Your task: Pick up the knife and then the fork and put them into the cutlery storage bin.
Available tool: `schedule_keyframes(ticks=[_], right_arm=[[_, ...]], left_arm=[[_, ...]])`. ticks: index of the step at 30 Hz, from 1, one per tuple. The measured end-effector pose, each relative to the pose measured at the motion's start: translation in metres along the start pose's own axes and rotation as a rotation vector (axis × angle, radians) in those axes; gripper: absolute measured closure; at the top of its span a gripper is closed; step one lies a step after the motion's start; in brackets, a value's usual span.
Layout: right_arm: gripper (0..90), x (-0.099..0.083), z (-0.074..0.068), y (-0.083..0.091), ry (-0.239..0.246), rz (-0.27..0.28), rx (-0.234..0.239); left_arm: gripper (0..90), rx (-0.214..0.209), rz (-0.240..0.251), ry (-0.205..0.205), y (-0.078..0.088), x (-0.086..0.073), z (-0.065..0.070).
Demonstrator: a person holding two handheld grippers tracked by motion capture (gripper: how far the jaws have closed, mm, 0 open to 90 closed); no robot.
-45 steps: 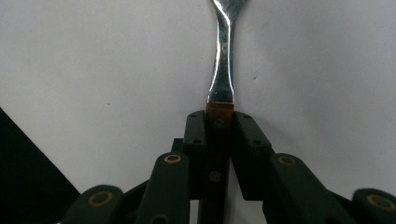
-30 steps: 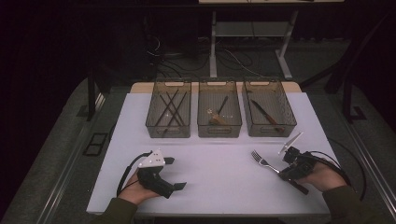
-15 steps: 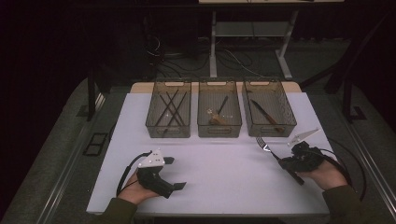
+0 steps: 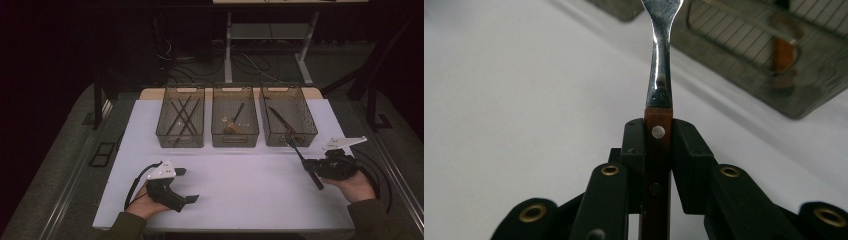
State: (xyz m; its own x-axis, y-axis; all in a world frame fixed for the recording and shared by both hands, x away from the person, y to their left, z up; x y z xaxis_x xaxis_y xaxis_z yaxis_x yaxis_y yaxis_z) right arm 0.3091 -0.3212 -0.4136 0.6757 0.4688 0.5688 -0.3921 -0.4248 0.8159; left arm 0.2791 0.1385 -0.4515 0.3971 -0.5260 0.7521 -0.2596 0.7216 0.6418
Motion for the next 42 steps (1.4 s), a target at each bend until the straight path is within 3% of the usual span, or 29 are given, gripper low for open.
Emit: schedule_keyframes(ticks=[6,27,36,42], right_arm=[[76.6,0.003,0.005,0.007,-0.023,0.087,0.001],[76.6,0.026,0.028,0.015,-0.083,0.269,-0.034],[76.6,0.048,0.041,0.018,-0.1,0.32,-0.052],[76.6,0.062,0.049,0.014,-0.104,0.314,-0.079]], left_arm=[[0.0,-0.002,-0.001,-0.002,-0.001,0.0,0.0],[0.0,0.0,0.005,0.007,-0.003,0.002,-0.002],[0.0,0.004,0.011,0.012,-0.001,0.002,-0.004],[0.0,0.006,0.014,0.003,-0.001,0.002,-0.004]])
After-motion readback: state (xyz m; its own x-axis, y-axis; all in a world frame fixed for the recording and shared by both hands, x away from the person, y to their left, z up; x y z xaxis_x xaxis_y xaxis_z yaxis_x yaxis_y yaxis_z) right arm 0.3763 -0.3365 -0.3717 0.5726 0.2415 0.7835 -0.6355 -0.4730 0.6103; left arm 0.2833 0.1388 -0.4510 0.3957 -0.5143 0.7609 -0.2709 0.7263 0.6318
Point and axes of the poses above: each handheld gripper's, and its own axes: y roughly backward along the jaws, x roughly out of its top, z roughly to its right, the point moved 3 cm from there along -y, roughly forward along the jaws, and after that the axes turned 8 degrees about -z, right-handed, at the moved point
